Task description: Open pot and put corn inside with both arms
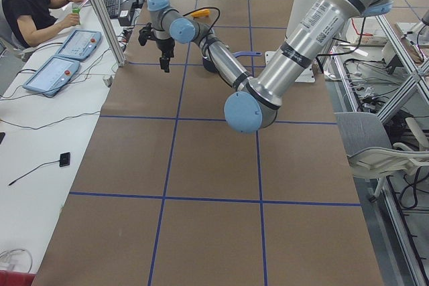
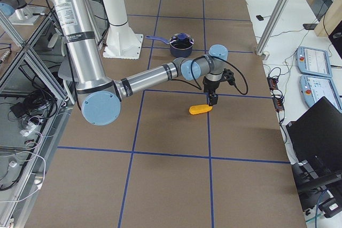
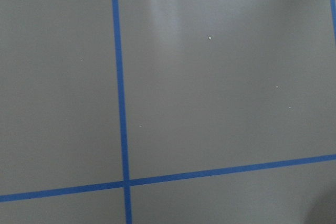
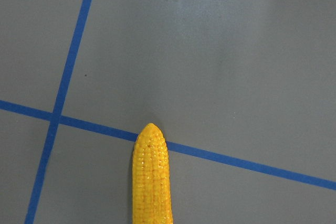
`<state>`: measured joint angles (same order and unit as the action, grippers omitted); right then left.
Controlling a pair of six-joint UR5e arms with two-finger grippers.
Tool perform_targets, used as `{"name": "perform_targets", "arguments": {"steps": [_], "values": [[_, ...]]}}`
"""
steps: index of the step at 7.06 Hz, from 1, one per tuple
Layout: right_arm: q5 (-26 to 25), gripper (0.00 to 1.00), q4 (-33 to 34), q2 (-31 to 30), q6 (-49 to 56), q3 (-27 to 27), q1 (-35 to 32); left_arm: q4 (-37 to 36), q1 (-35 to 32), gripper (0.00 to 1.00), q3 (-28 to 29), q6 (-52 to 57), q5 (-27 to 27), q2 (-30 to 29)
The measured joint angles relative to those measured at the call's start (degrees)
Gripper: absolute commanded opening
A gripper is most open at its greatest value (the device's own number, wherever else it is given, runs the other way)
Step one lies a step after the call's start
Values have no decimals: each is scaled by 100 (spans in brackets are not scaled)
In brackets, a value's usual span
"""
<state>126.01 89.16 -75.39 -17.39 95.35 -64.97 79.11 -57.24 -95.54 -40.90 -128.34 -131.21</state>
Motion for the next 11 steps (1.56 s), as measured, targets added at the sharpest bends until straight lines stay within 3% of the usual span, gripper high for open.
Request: {"name": "perform_targets", "arguments": {"steps": [2, 5, 9, 11], "values": [[22, 100, 4, 71, -4, -171, 114, -456, 620, 100, 25, -205, 304, -599], [29, 100, -110, 301, -4, -715, 286, -483, 1537, 100, 287, -951, 897, -1289], [7, 98, -712, 218, 48, -1217, 667, -233, 1868, 100, 481, -1216, 1029, -1481], [-18, 74, -774, 105, 75, -1217, 793, -183, 1892, 100, 506, -1249, 1028, -1481]]}}
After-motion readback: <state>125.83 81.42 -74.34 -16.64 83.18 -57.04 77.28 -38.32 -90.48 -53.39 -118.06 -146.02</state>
